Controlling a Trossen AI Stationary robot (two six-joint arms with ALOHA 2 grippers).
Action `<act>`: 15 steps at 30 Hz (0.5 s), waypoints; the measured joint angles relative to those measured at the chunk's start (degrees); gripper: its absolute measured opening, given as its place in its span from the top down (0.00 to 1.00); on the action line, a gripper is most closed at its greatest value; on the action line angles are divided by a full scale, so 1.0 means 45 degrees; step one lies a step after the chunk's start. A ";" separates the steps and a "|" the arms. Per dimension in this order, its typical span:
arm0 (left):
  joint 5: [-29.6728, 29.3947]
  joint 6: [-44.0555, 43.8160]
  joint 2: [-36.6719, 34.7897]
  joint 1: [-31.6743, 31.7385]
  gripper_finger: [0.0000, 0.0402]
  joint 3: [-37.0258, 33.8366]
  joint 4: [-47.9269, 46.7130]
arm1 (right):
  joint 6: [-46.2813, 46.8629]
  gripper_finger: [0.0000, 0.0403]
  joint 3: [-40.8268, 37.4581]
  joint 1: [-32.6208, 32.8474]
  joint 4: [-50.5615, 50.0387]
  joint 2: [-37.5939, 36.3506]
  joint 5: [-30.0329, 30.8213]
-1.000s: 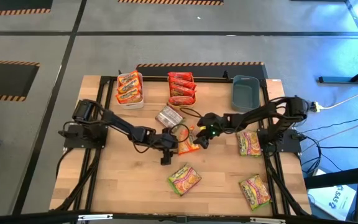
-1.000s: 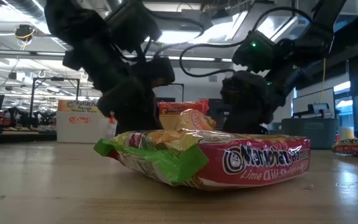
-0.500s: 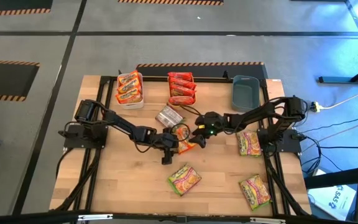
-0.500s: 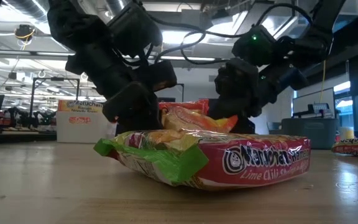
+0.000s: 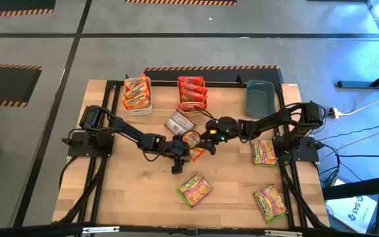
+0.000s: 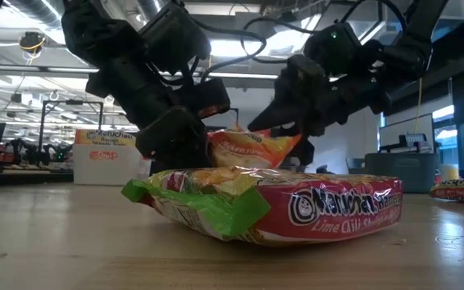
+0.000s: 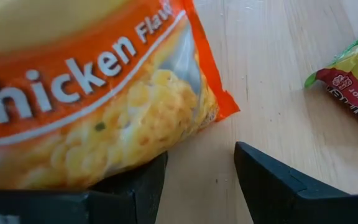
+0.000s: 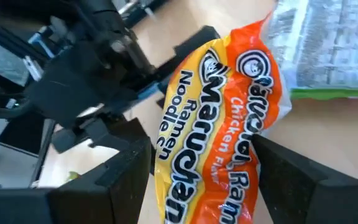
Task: Sort Maruchan noodles
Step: Put the light orange noddle pack into the white bin
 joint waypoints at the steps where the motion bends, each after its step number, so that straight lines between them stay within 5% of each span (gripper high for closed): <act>1: 0.0023 0.0000 0.0000 0.0000 0.53 0.0000 0.0010 | -0.0004 0.37 0.0000 0.0000 -0.0105 0.0000 0.0095; 15: 0.0361 0.0057 0.0024 -0.0034 0.53 -0.0019 0.0936 | 0.0672 0.37 0.0019 0.0000 -0.0270 0.0512 0.1520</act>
